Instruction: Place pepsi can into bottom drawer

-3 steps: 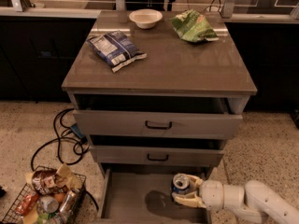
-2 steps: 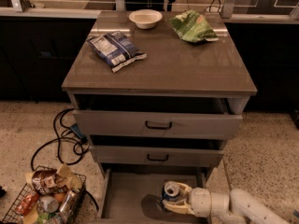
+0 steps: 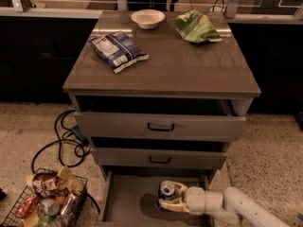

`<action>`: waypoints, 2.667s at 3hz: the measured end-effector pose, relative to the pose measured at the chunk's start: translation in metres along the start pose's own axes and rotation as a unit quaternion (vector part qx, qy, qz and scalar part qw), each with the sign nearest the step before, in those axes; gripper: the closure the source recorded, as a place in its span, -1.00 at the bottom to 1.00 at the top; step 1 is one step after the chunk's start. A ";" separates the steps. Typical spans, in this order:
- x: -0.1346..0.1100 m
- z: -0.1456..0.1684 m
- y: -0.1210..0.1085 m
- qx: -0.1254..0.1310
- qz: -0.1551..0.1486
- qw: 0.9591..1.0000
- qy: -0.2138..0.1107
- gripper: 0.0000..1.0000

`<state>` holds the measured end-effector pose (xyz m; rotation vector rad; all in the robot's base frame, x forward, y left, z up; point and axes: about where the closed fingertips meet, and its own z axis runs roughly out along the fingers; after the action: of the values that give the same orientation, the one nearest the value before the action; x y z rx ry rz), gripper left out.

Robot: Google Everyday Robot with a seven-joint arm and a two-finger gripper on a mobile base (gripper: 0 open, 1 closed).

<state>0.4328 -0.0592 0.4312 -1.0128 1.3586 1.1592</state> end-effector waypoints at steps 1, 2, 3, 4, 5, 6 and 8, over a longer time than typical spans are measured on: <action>0.029 0.036 -0.026 -0.019 -0.014 0.999 -0.029 1.00; 0.059 0.069 -0.045 -0.038 -0.023 0.998 -0.037 1.00; 0.088 0.101 -0.060 -0.062 -0.029 0.997 -0.026 1.00; 0.120 0.129 -0.066 -0.080 -0.033 0.996 0.006 1.00; 0.155 0.145 -0.072 -0.081 -0.027 0.996 0.038 1.00; 0.190 0.149 -0.076 -0.072 -0.007 0.996 0.057 1.00; 0.246 0.143 -0.073 -0.026 0.043 0.996 0.068 1.00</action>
Offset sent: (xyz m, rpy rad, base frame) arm 0.0797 0.1028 -0.1081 0.0789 -0.0883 0.1232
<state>0.5028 0.0737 0.1790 -1.0957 1.4983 1.2137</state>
